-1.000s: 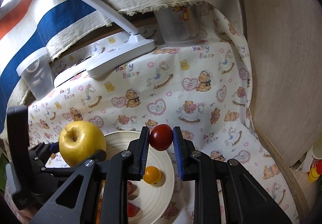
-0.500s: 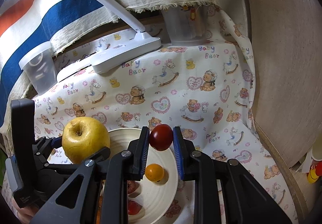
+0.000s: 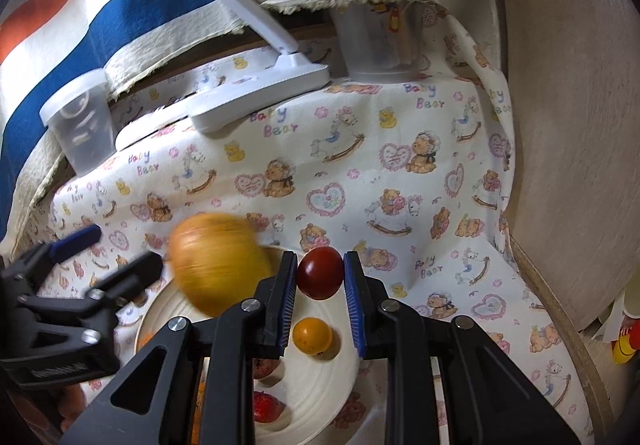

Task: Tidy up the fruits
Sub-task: 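Lower the yellow apple onto the plate with the left gripper while the right gripper releases the tomato there, then withdraw both grippers from the plate toward the two small brown fruits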

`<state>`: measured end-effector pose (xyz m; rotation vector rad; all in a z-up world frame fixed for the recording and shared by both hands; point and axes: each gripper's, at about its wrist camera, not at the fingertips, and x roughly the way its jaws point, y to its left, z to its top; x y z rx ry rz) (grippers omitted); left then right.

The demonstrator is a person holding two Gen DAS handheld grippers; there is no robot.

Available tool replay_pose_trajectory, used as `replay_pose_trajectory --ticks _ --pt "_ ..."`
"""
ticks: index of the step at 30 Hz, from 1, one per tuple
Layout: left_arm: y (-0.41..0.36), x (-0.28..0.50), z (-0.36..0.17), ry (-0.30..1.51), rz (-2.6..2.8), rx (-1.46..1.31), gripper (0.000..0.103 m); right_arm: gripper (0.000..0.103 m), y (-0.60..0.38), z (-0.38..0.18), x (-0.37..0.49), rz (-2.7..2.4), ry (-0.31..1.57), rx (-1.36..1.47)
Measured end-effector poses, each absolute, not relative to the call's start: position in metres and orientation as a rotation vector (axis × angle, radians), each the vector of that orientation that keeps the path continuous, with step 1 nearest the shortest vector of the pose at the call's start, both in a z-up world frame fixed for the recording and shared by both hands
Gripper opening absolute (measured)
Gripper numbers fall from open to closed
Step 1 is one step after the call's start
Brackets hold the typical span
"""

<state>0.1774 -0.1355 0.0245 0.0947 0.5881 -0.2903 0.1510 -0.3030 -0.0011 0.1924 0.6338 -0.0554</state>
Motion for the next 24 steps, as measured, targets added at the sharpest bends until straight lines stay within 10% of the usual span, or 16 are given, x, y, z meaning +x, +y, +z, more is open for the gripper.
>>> replay_pose_trajectory --ticks 24 --pt "-0.053 0.133 0.019 0.499 -0.197 0.021 0.102 0.025 -0.292 0.002 0.145 0.025 0.681 0.215"
